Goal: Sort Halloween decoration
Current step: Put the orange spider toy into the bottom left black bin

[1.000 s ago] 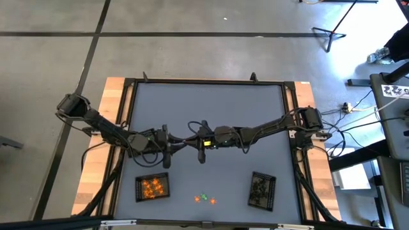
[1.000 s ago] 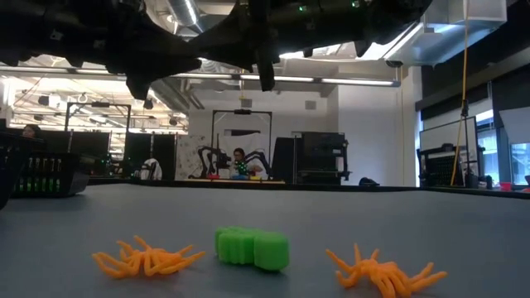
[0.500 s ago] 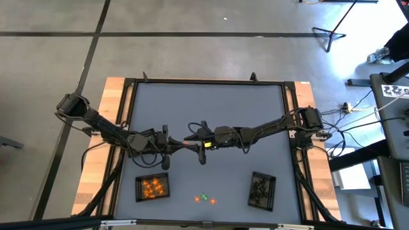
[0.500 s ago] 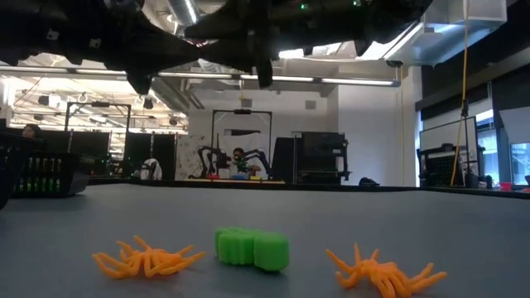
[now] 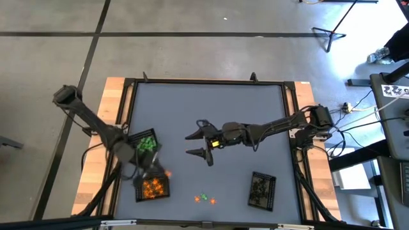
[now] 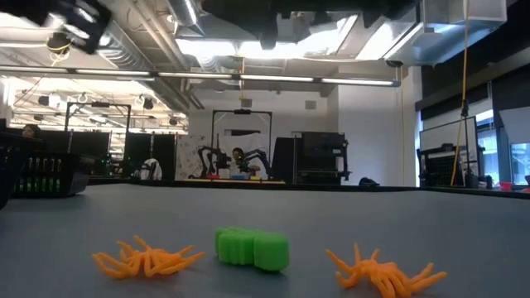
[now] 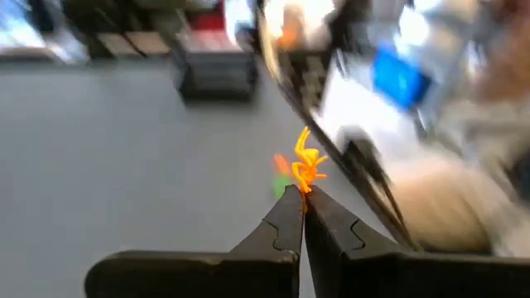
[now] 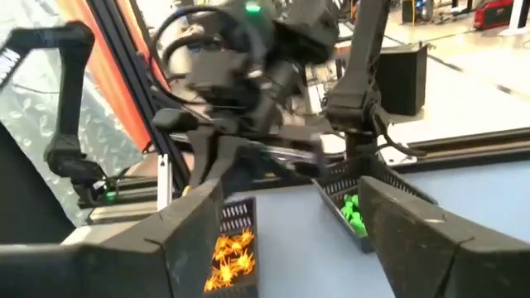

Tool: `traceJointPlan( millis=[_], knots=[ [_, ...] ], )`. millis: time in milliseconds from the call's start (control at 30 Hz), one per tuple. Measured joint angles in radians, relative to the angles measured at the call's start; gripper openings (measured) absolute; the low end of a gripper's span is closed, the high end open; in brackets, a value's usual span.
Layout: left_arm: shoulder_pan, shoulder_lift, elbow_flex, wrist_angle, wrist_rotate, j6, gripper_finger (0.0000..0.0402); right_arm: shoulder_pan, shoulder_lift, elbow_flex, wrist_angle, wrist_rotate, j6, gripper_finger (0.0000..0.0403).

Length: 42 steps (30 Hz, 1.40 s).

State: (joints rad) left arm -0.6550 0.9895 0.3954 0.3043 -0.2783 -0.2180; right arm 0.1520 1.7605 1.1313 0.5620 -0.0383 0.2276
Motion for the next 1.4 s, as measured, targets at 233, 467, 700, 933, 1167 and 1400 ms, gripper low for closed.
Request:
traceJointPlan(
  millis=[233, 467, 700, 933, 1167, 1400],
  knots=[
    [-0.189, 0.095, 0.211, -0.626, -0.047, -0.241, 0.0000, 0.001, 0.000, 0.000, -0.045, 0.000, 0.002, 0.0276],
    [-0.249, 0.168, 0.296, -0.750, -0.034, -0.354, 0.0000, 0.019, 0.001, 0.000, -0.043, 0.017, 0.002, 0.0275],
    [-0.252, 0.168, 0.296, -0.745, -0.025, -0.350, 0.0000, 0.027, 0.001, 0.000, -0.106, 0.028, 0.002, 0.0275],
    [-0.252, 0.168, 0.296, -0.744, -0.024, -0.349, 0.0000, 0.029, 0.002, 0.000, -0.147, 0.022, 0.003, 0.0275],
    [-0.251, 0.168, 0.296, -0.744, -0.024, -0.348, 0.0000, 0.077, 0.002, 0.000, -0.352, -0.140, 0.009, 0.0275],
    [-0.251, 0.168, 0.296, -0.744, -0.022, -0.348, 0.0000, 0.167, 0.003, 0.000, -0.542, -0.022, 0.063, 0.0275]
  ],
)
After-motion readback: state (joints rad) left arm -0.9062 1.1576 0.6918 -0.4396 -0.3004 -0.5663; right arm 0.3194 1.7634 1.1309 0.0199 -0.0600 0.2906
